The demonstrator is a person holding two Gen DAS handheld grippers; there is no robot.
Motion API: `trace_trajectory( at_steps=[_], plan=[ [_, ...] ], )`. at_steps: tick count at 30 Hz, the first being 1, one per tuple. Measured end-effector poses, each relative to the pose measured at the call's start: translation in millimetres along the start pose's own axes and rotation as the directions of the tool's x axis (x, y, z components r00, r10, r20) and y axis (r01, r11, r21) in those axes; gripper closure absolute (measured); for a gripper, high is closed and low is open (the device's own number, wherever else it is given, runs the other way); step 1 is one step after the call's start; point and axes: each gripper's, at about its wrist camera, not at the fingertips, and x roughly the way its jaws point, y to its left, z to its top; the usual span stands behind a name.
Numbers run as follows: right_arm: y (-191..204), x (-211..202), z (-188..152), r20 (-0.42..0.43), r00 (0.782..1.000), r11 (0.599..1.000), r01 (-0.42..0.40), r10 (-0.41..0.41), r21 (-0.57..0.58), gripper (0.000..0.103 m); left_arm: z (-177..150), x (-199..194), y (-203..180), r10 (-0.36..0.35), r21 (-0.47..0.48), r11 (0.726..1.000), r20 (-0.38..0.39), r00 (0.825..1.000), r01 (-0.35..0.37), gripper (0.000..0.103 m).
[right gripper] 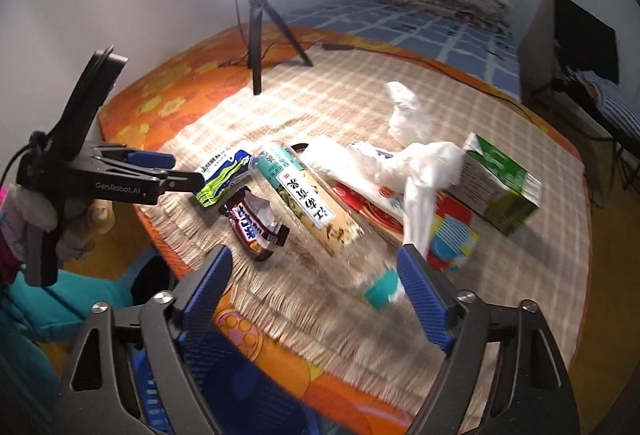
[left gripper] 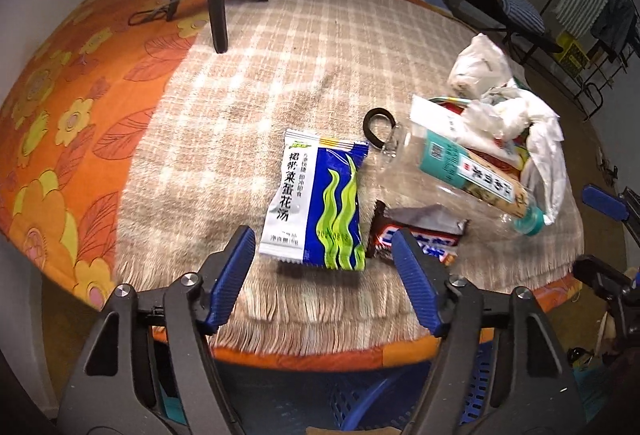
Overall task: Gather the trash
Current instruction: 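Grasp the seaweed soup packet with the left tool while the right tool grasps the clear bottle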
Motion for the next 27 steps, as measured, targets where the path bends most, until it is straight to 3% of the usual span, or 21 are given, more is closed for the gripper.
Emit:
trace_trajectory(
  at_steps=[6,9,12,27],
  plan=[
    [2,34,15,-0.055,0.998,0.999,0.004,-0.006,-0.042,0.026,10,21,5,0.006,-0.017,1.000,-0.032,0.999,-0.006,0.034],
    [6,47,19,-0.080,0.997,0.998,0.006,-0.011,-0.070,0.032,12,30,5,0.011,-0.017,1.000,-0.043,0.999,-0.011,0.034],
    [6,60,23,-0.095,0.995,0.996,0.016,-0.024,-0.085,0.032,16,38,5,0.011,-0.016,1.000,-0.056,0.998,-0.012,0.040],
    [11,102,31,-0.145,0.988,0.992,0.027,-0.044,-0.121,0.033,36,53,16,-0.001,-0.028,1.000,-0.047,0.999,0.000,0.042]
  ],
)
